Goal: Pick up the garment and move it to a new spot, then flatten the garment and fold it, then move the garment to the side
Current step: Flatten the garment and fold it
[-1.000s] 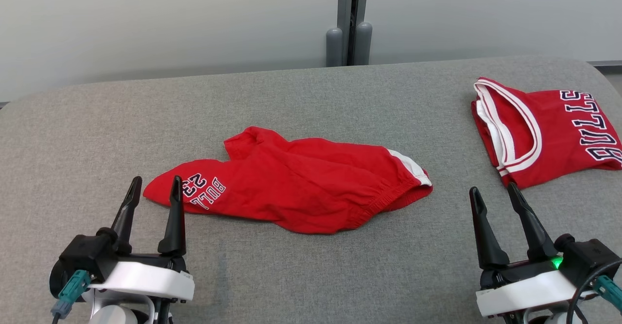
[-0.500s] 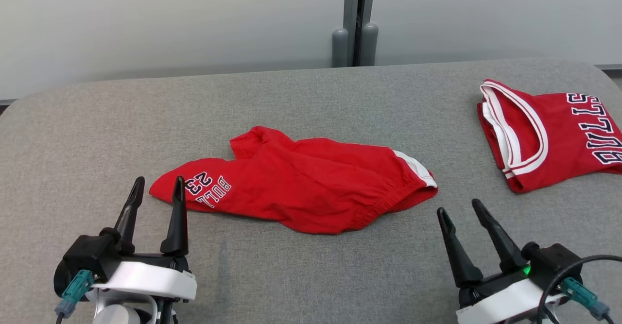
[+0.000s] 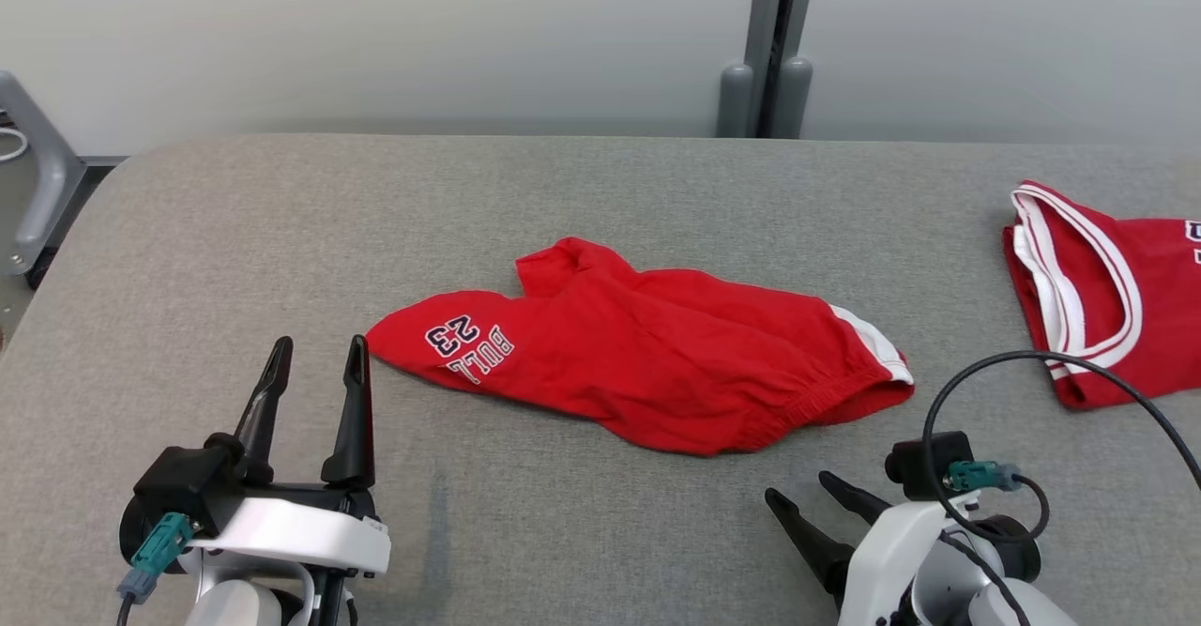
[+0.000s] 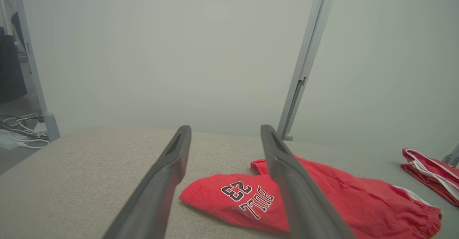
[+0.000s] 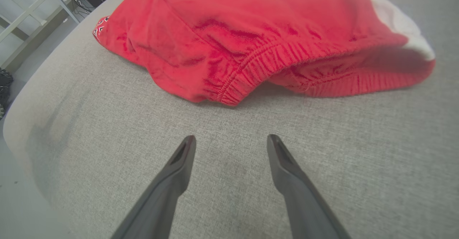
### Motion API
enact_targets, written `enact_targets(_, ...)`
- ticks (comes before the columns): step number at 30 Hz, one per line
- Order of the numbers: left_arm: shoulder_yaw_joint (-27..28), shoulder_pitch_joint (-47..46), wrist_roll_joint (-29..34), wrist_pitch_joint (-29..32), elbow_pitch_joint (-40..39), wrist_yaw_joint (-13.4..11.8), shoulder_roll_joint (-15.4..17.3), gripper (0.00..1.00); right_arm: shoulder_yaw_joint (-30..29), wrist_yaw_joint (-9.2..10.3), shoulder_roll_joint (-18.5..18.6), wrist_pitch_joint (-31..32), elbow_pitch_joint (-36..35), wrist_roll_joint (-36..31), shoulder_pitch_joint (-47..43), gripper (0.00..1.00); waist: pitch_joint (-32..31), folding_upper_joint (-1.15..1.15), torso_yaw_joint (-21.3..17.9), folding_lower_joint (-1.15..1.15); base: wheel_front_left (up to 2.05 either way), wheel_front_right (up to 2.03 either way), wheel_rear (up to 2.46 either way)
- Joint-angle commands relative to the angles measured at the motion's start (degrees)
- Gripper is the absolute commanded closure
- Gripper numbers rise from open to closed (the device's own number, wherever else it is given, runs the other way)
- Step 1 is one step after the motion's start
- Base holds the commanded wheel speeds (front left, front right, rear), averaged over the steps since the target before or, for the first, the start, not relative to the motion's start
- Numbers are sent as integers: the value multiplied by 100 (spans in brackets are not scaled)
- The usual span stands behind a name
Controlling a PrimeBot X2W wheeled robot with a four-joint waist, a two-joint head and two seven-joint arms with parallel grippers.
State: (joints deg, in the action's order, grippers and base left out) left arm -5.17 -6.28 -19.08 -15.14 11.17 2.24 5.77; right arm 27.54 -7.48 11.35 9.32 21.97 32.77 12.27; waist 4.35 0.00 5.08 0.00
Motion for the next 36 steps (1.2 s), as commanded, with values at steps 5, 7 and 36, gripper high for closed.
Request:
enact_targets(5, 57, -147, 102, -6, 46, 81, -33, 0, -8, -4, 58, 330, 427, 278, 362, 0, 79, 0, 416, 0, 0, 0, 0)
enact_targets(7, 85, -155, 108, -6, 79, 113, -43, 0, -23, -4, 79, 465, 626, 361, 472, 0, 109, 0, 535, 0, 0, 0, 0)
enact_targets(36, 208, -269, 284, -6, 267, 299, -215, 0, 204, -4, 222, 354, 1310, 1146, 1219, 100, 291, 0, 1076, 0, 0, 0, 0)
